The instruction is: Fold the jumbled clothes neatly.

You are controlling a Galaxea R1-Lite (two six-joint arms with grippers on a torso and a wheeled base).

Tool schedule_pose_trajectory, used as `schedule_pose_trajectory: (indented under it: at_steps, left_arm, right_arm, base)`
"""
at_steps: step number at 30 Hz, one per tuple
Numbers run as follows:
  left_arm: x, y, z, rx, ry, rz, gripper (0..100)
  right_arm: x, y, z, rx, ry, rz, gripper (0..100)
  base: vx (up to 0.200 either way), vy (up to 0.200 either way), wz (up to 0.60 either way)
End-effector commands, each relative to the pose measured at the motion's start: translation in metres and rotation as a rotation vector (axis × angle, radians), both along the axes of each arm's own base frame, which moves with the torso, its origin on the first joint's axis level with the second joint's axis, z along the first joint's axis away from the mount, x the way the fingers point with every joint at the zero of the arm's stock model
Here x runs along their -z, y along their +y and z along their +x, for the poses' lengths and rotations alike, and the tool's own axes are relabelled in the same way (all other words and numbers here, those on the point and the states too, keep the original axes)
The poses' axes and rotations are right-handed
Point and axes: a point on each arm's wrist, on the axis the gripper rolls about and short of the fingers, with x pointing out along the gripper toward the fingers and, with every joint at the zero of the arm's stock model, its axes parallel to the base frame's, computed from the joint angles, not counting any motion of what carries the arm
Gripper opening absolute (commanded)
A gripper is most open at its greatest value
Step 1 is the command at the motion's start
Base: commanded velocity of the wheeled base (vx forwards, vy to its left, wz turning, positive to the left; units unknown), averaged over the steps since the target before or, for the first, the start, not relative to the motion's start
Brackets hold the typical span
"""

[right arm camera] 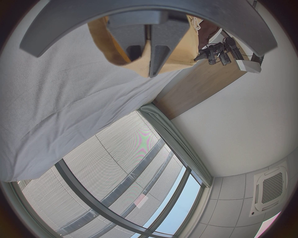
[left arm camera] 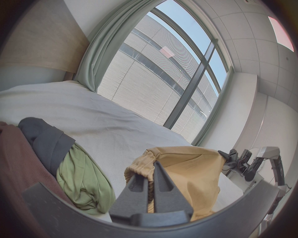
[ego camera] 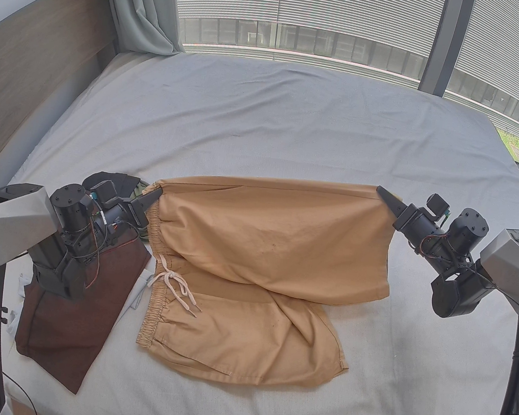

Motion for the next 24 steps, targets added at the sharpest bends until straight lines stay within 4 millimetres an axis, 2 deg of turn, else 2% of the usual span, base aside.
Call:
schedule_pose_trajectory:
  at_steps: [1, 10, 19, 24]
  left_arm:
    - [0.004, -0.001, 0.008, 0.006, 0.002, -0.03, 0]
    - [0.021, -0.003, 0.021, 0.007, 0.007, -0.028, 0]
    - [0.024, -0.004, 0.031, -0.011, -0.016, -0.041, 0]
    - [0.026, -0.004, 0.033, -0.018, -0.016, -0.043, 0]
  right_arm:
    - [0.024, -0.002, 0.017, 0.007, 0.023, 0.002, 0]
    - [0.034, 0.003, 0.041, 0.001, 0.035, 0.01, 0]
    - [0.044, 0.005, 0.055, 0.0, 0.037, 0.008, 0]
    - [0.042, 0.002, 0.056, 0.008, 0.038, 0.011, 0]
  base:
    - [0.0, 0.0, 0.0]
    - [0.0, 0.0, 0.0]
    - [0.0, 0.0, 0.0]
    - [0.0, 0.0, 0.0]
